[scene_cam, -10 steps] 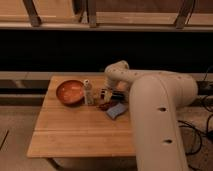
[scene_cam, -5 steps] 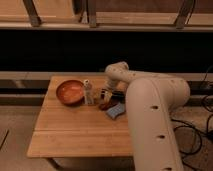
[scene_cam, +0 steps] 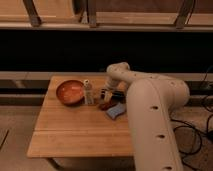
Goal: Place the eraser in the ceramic cup
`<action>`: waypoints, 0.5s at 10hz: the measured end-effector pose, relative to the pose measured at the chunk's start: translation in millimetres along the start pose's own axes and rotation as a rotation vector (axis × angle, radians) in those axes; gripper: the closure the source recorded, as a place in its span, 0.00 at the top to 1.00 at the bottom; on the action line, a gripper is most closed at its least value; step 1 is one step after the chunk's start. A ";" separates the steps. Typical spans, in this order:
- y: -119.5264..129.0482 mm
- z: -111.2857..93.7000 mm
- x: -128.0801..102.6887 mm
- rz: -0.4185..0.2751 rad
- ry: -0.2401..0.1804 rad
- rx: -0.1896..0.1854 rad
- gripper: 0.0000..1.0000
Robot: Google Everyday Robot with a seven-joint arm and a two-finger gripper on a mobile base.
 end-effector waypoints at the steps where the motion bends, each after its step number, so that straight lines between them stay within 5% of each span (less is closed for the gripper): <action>1: 0.9 1.5 -0.6 0.004 -0.007 -0.006 0.77; 5: -1.6 1.5 -5.0 0.002 -0.043 -0.012 0.38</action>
